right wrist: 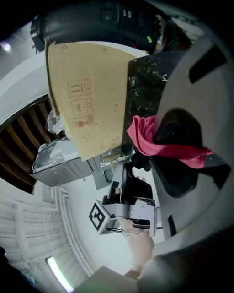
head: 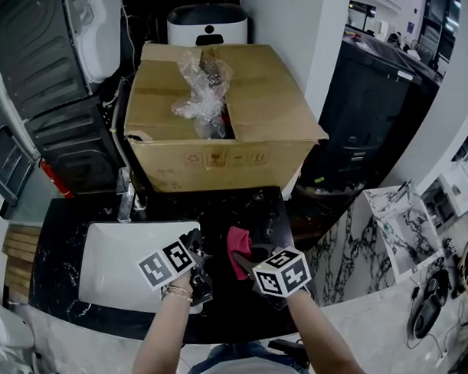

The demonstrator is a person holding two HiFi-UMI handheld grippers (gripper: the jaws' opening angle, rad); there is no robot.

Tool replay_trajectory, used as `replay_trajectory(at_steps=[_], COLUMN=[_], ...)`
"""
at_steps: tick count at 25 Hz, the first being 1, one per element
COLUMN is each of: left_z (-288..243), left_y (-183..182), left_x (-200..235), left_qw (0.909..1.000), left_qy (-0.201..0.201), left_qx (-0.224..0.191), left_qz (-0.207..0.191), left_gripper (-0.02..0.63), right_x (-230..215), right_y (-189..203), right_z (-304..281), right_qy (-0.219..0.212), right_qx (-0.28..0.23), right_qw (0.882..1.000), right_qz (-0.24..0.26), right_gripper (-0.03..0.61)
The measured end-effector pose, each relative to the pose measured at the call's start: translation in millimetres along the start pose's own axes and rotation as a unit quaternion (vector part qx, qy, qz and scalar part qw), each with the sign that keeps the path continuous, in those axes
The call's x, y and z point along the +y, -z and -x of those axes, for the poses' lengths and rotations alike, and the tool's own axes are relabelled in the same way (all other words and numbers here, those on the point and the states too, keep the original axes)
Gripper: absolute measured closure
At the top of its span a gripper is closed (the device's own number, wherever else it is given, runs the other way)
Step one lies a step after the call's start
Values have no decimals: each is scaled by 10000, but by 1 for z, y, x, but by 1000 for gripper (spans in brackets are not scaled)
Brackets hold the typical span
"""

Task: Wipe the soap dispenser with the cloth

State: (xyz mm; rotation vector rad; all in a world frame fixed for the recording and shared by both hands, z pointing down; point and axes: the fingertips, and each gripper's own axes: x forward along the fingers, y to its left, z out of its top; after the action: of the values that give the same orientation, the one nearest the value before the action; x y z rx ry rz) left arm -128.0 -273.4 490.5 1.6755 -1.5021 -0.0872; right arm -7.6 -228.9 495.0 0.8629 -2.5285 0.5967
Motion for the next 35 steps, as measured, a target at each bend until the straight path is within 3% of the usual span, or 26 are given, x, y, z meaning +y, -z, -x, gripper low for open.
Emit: replay_trajectory(at_steps=[3, 5, 6, 7, 8, 10, 12, 13, 15, 18, 21, 23, 25, 27, 29, 31, 33, 35], left_z=[-8, -10, -9, -8, -5, 3, 12, 16, 22, 29, 31, 29, 26, 24, 24, 25, 26, 28], left_y=[-2, -1, 3, 8, 17, 41, 63, 71, 78, 84, 86, 84, 82, 80, 78, 77, 77, 75], left_x=[-30, -53, -66, -79, -93, -116, -129, -132, -133, -132, -130, -129, -127, -123, -115, -110, -108, -106], left_qw=[9947, 9807, 9678, 9492, 9248, 8637, 8083, 7903, 7704, 7576, 7653, 7848, 8182, 8652, 9173, 9563, 9740, 9770], left_qy=[618, 1192, 1531, 1902, 2290, 3035, 3553, 3691, 3821, 3861, 3796, 3554, 3024, 2250, 1478, 1061, 1062, 1220], left_qx=[-197, -323, -362, -373, -351, -202, 13, 104, 231, 343, 409, 416, 346, 167, -11, -71, -36, 2], left_qz=[-794, -1515, -1967, -2478, -3018, -4019, -4696, -4889, -5100, -5252, -5182, -5060, -4877, -4478, -3698, -2723, -2000, -1750], left_gripper=[436, 437, 437, 437, 437, 437, 437, 437, 437, 437, 437, 436, 436, 436, 437, 440, 446, 449], right_x=[-6, -16, -23, -30, -36, -45, -47, -46, -37, -16, -6, -7, -7, -5, -3, -2, -1, 1], right_y=[4, -1, -5, -7, -9, -6, 2, 5, 8, 16, 29, 31, 30, 31, 31, 30, 29, 28], right_z=[10, 23, 30, 37, 43, 50, 54, 55, 57, 53, 45, 43, 43, 43, 42, 41, 41, 42], right_qy=[126, 289, 381, 467, 535, 586, 513, 413, 84, -387, -336, -246, -212, -176, -137, -100, -110, -192], right_qx=[-24, -266, -408, -533, -620, -656, -605, -598, -660, -569, -237, -214, -233, -244, -260, -289, -308, -331], right_qw=[9999, 9991, 9981, 9969, 9957, 9945, 9945, 9944, 9933, 9926, 9959, 9955, 9946, 9942, 9941, 9940, 9934, 9928], right_qz=[-4, -166, -261, -354, -438, -568, -686, -761, -944, -1000, -799, -888, -988, -1035, -1046, -1055, -1098, -1136], right_gripper=[528, 528, 528, 528, 528, 528, 528, 528, 528, 528, 528, 528, 528, 528, 528, 528, 528, 528])
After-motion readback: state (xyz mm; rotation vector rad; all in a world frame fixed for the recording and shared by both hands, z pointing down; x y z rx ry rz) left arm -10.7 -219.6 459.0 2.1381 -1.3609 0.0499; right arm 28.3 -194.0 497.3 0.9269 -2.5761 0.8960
